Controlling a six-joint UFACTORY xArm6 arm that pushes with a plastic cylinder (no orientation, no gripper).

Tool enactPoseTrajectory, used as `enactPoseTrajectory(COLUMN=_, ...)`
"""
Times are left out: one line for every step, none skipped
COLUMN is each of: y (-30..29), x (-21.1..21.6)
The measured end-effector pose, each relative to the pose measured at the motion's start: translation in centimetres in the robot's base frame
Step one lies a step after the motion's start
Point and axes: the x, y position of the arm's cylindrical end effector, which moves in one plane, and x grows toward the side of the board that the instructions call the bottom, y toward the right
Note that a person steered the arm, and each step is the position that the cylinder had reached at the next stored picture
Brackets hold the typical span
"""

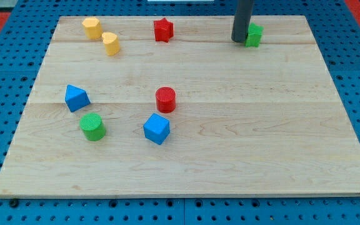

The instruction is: Move the yellow heart downwards

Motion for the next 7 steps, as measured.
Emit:
enactPoseTrajectory(y=-3.4, x=0.4)
enactPoseTrajectory(y=-5.5, x=0.4)
enactPoseTrajectory(y=-6.0, x=0.8)
enactPoseTrajectory(y=-6.0, x=0.8)
enactPoseTrajectory(y=-6.1, x=3.4)
enactPoseTrajectory(y=-12.2, x=7.2)
enactPoseTrajectory(y=-13.7, x=7.2)
